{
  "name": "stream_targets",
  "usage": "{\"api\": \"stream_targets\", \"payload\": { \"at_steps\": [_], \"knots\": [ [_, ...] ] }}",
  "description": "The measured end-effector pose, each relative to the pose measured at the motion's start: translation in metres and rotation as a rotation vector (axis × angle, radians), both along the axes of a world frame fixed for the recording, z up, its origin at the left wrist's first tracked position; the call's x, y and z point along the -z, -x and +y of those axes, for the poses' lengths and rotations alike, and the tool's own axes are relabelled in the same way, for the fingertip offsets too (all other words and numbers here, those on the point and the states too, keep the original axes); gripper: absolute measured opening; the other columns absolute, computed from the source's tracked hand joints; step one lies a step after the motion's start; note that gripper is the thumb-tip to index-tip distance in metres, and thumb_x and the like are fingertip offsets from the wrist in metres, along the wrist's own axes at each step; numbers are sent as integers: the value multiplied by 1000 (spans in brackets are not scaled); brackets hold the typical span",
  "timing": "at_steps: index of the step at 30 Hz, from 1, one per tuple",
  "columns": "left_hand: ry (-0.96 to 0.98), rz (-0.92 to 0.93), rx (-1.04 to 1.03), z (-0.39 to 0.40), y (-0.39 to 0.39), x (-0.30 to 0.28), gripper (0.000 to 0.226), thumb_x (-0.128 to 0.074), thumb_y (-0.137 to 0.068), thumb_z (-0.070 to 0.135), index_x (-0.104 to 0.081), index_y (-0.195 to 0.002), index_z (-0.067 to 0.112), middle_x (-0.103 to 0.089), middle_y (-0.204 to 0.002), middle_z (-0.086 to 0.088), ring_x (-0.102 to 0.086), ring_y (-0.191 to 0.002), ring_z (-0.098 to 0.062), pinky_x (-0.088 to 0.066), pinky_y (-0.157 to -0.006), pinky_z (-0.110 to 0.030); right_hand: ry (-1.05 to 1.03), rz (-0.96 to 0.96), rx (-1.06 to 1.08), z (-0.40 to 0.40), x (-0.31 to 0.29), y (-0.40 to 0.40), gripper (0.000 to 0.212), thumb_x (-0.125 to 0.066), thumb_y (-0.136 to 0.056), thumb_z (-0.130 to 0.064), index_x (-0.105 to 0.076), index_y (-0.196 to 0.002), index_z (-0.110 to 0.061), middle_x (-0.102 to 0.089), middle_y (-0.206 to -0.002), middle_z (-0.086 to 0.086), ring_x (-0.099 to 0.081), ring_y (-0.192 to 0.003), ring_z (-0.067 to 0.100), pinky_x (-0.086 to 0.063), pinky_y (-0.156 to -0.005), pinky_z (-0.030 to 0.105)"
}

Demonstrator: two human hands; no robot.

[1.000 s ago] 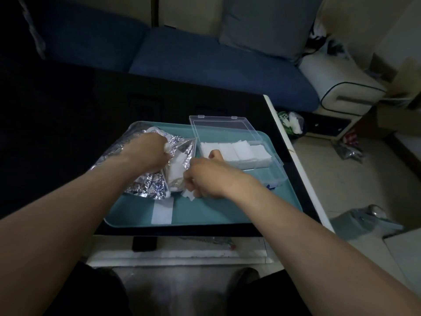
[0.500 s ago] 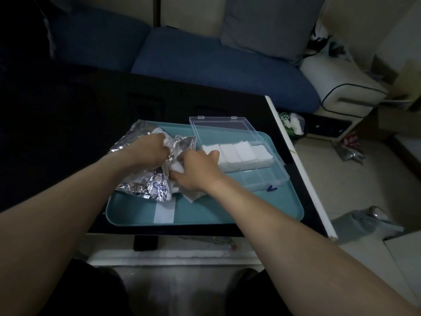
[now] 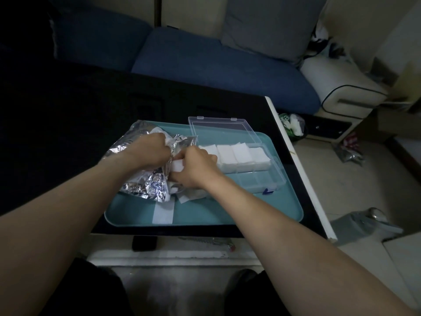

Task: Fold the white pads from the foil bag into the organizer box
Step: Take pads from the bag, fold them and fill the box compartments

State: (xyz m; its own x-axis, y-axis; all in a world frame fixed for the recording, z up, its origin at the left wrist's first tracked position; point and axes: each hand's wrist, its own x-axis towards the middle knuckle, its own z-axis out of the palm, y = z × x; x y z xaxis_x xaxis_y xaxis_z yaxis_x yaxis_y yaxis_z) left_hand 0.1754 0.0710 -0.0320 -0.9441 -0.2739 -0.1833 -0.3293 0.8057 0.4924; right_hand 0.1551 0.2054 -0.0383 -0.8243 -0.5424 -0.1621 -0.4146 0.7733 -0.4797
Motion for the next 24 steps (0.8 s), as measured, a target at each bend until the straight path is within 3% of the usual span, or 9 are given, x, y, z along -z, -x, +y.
{"api": "stream_targets", "payload": {
  "at_steps": [1,3,7,10,12,16,18,21,24],
  "knots": [
    [8,2,-10,1,0,-1,27,-44,-97,18,-54,-119,3,-57,-124,-20,-51,-101,-28,-37,-80,-32,22,-20,3,2,-2,1,15,-74,-84,-30,-66,-84,-17,-64,-87,1,-57,-91,23,-37,-83,38],
    [29,19,-27,3,0,-2,26,-46,-96,16,-56,-116,3,-57,-123,-21,-50,-98,-27,-37,-79,-32,67,-58,14,10,-8,5,31,-75,-82,-27,-50,-65,-18,-50,-68,-2,-49,-71,19,-34,-65,33],
    [56,43,-30,4,0,-3,20,-47,-95,14,-58,-107,2,-58,-116,-19,-53,-92,-27,-38,-74,-32,227,-77,108,28,-19,14,30,-74,-78,-17,-48,-62,-15,-42,-63,0,-37,-56,14,-27,-50,29],
    [63,52,-16,7,0,-6,28,-53,-97,29,-59,-103,3,-62,-105,-15,-55,-82,-24,-40,-70,-31,354,-91,213,43,-21,26,18,-72,-79,-18,-63,-70,-5,-61,-67,6,-56,-61,20,-45,-56,26],
    [68,54,-43,12,0,-13,42,-55,-95,46,-58,-105,5,-59,-95,-10,-53,-82,-24,-39,-71,-31,439,-144,282,55,-23,33,13,-72,-80,-15,-71,-85,-3,-73,-85,13,-71,-77,27,-62,-70,39],
    [-37,398,-137,29,-3,-31,39,-59,-92,47,-55,-89,8,-56,-76,-4,-51,-64,-16,-35,-55,-29,714,-352,394,75,-33,37,7,-66,-89,0,-69,-95,-1,-73,-102,16,-74,-82,25,-64,-67,38],
    [-158,510,-162,37,-3,-34,37,-60,-91,47,-58,-91,10,-58,-77,0,-52,-67,-9,-36,-57,-30,796,-414,421,83,-38,38,8,-66,-91,0,-69,-98,-4,-73,-104,15,-74,-87,26,-63,-67,36],
    [-288,460,-119,45,-1,-30,44,-62,-85,59,-60,-102,19,-66,-88,-1,-64,-78,-18,-52,-67,-33,911,-483,443,92,-40,41,17,-68,-91,-2,-69,-108,-2,-74,-106,14,-75,-90,25,-62,-70,35],
    [-374,349,-42,54,-1,-29,45,-67,-82,59,-57,-105,22,-67,-83,-1,-66,-62,-13,-52,-54,-28,972,-543,450,97,-42,42,21,-69,-91,-4,-69,-112,-1,-75,-106,12,-76,-89,22,-62,-73,36]
  ]
}}
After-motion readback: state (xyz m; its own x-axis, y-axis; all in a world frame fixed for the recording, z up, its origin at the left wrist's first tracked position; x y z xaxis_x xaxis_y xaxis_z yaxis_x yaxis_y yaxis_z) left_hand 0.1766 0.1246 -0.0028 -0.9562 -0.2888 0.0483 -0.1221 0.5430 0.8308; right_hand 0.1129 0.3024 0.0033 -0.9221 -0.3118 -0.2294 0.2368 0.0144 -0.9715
